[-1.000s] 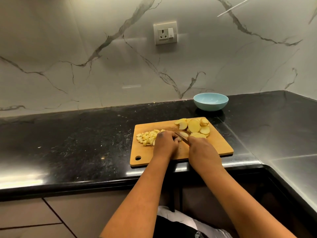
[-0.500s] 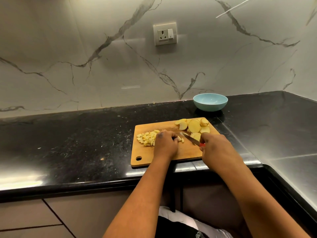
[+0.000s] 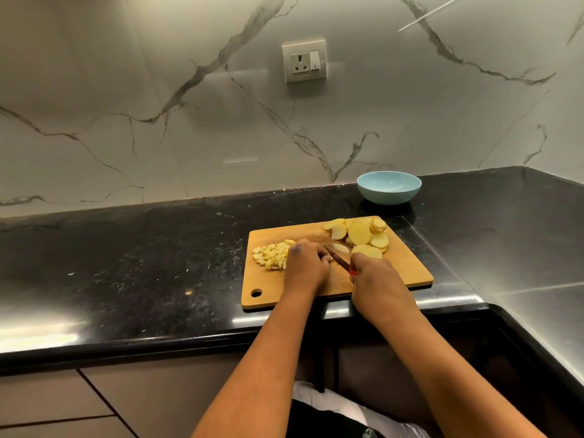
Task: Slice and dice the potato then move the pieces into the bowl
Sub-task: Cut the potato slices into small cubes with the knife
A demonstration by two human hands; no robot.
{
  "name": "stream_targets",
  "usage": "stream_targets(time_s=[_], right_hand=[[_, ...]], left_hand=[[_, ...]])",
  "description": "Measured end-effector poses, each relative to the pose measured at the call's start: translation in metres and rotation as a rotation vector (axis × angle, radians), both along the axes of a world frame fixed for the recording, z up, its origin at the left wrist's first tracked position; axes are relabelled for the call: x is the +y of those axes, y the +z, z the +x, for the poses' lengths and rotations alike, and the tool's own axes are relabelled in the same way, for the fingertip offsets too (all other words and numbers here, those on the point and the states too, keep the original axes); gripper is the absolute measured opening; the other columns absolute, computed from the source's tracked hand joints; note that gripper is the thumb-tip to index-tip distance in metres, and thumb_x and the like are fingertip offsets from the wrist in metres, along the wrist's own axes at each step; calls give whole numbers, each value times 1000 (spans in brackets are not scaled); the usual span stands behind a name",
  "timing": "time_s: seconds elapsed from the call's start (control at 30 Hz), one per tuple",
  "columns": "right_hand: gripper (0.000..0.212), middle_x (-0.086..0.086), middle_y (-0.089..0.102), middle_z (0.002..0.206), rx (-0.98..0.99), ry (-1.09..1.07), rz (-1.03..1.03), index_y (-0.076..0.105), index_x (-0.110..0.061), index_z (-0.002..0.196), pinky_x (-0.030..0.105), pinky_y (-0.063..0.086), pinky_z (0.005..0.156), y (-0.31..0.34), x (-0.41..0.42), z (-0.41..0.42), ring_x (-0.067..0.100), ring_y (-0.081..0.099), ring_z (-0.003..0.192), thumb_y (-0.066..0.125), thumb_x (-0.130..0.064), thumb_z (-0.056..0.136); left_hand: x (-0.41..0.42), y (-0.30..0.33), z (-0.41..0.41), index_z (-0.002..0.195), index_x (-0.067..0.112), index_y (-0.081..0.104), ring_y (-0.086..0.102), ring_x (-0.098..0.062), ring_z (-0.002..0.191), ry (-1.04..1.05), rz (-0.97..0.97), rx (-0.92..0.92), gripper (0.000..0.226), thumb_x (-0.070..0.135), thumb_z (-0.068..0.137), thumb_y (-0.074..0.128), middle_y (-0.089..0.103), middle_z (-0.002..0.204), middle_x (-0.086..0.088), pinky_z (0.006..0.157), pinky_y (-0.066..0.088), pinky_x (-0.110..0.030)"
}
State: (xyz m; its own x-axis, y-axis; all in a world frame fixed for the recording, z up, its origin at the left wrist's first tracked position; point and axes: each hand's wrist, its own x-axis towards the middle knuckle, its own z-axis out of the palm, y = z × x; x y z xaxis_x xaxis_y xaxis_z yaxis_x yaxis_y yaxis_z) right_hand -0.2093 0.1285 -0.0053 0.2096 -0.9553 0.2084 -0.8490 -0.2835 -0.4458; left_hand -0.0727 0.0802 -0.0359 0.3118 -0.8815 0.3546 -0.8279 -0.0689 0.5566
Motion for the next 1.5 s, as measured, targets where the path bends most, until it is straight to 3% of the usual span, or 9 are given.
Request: stream_targets(time_s=[0.3, 0.4, 0.53, 0.7, 0.83, 0.97, 1.17, 1.3, 1.5], right_hand=[[25, 3, 55, 97, 147, 66, 49, 60, -20, 112, 29, 52, 73, 17, -11, 10, 16, 55, 82, 46, -7, 96], [29, 3, 52, 94, 238, 64, 108, 61, -19, 110, 34, 55, 79, 28, -7, 1, 19, 57, 82, 55, 0, 89], [37, 7, 57, 110, 361, 47, 218, 60, -16, 118, 36, 55, 89, 45, -2, -19, 23, 60, 96, 66, -3, 84], [20, 3, 58, 97, 34, -1, 125, 62, -20, 110, 32, 56, 75, 36, 0, -41, 15, 56, 80, 65, -16, 91], [14, 3, 59, 89, -109, -27, 61, 62, -19, 106, 23, 43, 54, 27, -10, -47, 12, 54, 69, 64, -18, 92], [12, 4, 59, 88, -118, -25, 51, 62, -17, 104, 33, 54, 64, 19, -13, -44, 17, 57, 73, 64, -18, 92], [13, 4, 60, 90, -134, -18, 67, 61, -19, 105, 34, 57, 67, 12, -19, -43, 14, 57, 74, 64, -18, 92], [12, 1, 59, 87, -154, -12, 61, 60, -20, 104, 29, 54, 65, 6, -20, -40, 12, 55, 72, 61, -17, 93], [9, 5, 59, 86, -155, 10, 4, 59, -19, 103, 32, 54, 63, -1, -12, -26, 17, 57, 70, 59, -17, 94]], left_hand=[[-2, 0, 1, 107, 11, 74, 56, -18, 106, -15, 21, -22, 20, 20, 93, 63, 62, 114, -7, 90, 44, -25], [1, 0, 0, 105, 11, 74, 54, -12, 98, -21, -1, -7, 18, 18, 93, 63, 62, 111, -5, 83, 41, -20], [4, 0, 1, 105, 11, 74, 50, -7, 92, -36, -18, 4, 17, 16, 92, 64, 64, 108, -4, 81, 42, -17], [5, 2, 1, 109, 14, 72, 60, -11, 99, -28, -11, 58, 20, 17, 92, 64, 70, 109, -2, 85, 44, -17], [6, 4, -6, 121, 16, 65, 56, -18, 110, -32, 27, -2, 39, 38, 89, 66, 63, 120, -5, 91, 45, -25], [0, 5, -17, 137, 19, 56, 39, -24, 132, -66, 147, -85, 52, 42, 91, 64, 48, 142, -5, 110, 34, -34], [-8, 13, -6, 115, 16, 70, 50, -15, 119, -142, 126, -71, 22, 17, 96, 59, 62, 127, -1, 101, 38, -25], [-2, 21, 14, 118, 21, 69, 56, -9, 110, -268, 176, -22, 25, 13, 94, 62, 65, 122, 2, 95, 39, -19], [6, 14, 15, 123, 18, 67, 56, -14, 111, -164, 33, -94, 35, 25, 89, 70, 66, 121, -1, 96, 42, -23]])
